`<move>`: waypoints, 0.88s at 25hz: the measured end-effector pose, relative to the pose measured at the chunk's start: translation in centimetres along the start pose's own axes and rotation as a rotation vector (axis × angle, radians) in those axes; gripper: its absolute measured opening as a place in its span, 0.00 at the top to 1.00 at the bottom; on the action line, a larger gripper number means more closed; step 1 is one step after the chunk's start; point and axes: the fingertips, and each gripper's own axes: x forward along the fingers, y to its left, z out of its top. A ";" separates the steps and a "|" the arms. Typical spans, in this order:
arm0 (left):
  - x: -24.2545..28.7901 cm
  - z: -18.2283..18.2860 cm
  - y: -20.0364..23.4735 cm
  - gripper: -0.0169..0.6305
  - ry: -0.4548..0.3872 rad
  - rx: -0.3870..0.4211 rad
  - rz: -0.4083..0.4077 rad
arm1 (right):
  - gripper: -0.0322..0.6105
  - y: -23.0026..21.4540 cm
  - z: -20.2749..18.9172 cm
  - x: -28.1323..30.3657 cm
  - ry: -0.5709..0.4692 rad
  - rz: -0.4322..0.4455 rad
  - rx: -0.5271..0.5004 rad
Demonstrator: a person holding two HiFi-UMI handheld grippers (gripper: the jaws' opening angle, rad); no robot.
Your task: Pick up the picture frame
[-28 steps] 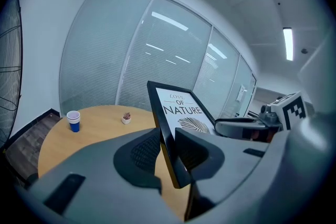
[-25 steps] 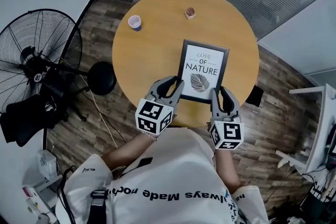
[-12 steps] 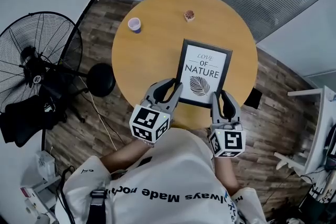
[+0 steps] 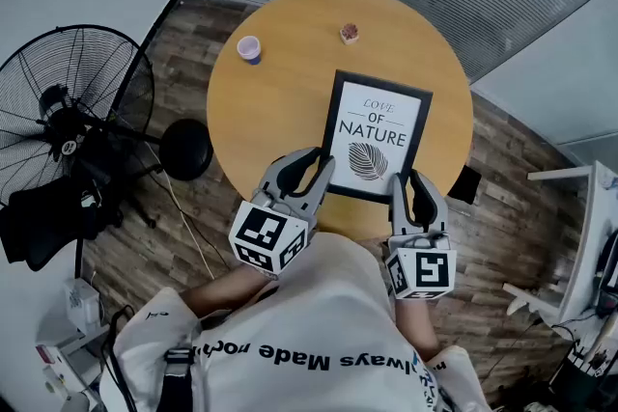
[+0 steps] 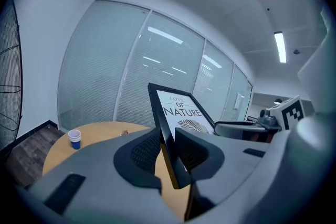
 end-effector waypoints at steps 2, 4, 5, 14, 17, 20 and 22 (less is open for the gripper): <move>-0.2 0.3 0.0 0.82 -0.005 0.002 -0.001 | 0.78 0.2 0.4 -0.1 -0.005 0.005 -0.003; -0.3 0.4 -0.1 0.82 -0.008 0.003 -0.003 | 0.78 0.2 0.6 -0.3 -0.010 0.004 -0.001; -0.3 0.4 -0.2 0.82 -0.009 0.003 -0.003 | 0.78 0.2 0.7 -0.3 -0.011 0.006 -0.004; -0.3 0.6 -0.4 0.82 -0.012 -0.002 -0.009 | 0.78 0.3 1.2 -0.5 -0.021 0.018 -0.019; -0.4 0.6 -0.3 0.82 -0.012 0.000 -0.009 | 0.78 0.3 1.2 -0.5 -0.020 0.013 -0.013; -0.4 0.6 -0.3 0.82 -0.011 0.000 -0.009 | 0.78 0.3 1.1 -0.6 -0.019 0.009 -0.005; -0.4 0.6 -0.4 0.82 -0.008 0.000 -0.010 | 0.78 0.2 1.2 -0.6 -0.020 0.010 -0.005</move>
